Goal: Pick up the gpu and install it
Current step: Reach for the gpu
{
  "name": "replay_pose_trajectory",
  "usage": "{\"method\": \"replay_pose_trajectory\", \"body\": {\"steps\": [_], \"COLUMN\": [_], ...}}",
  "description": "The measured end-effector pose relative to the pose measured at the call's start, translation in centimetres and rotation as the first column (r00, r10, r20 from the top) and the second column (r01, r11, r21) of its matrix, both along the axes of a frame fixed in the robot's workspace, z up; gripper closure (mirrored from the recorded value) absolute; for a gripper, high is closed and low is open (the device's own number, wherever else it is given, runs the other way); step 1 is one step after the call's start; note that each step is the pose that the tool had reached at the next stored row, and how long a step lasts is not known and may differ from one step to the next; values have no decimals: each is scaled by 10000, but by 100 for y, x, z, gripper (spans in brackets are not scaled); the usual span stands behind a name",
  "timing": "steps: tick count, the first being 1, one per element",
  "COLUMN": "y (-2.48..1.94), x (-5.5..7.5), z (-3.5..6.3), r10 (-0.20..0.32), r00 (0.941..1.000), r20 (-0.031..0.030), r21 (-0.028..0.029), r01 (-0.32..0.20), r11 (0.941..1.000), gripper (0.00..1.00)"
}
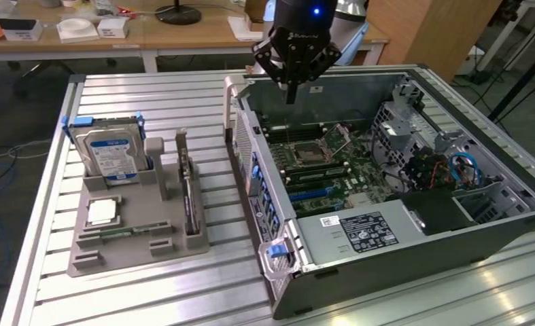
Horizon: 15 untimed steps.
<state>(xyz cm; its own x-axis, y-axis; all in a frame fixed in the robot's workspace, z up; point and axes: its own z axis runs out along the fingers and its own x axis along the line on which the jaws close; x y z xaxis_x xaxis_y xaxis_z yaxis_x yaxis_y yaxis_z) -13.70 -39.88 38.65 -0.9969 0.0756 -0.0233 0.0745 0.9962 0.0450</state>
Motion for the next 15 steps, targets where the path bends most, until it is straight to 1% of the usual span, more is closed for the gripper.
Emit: {"method": "replay_pose_trajectory", "body": {"steps": [15], "y": [0], "x": [-53], "z": [-23], "r10": [2], "r00": [10000], "r20": [-1], "r21": [0], "r01": [-2], "r11": [10000], "gripper": [89]}}
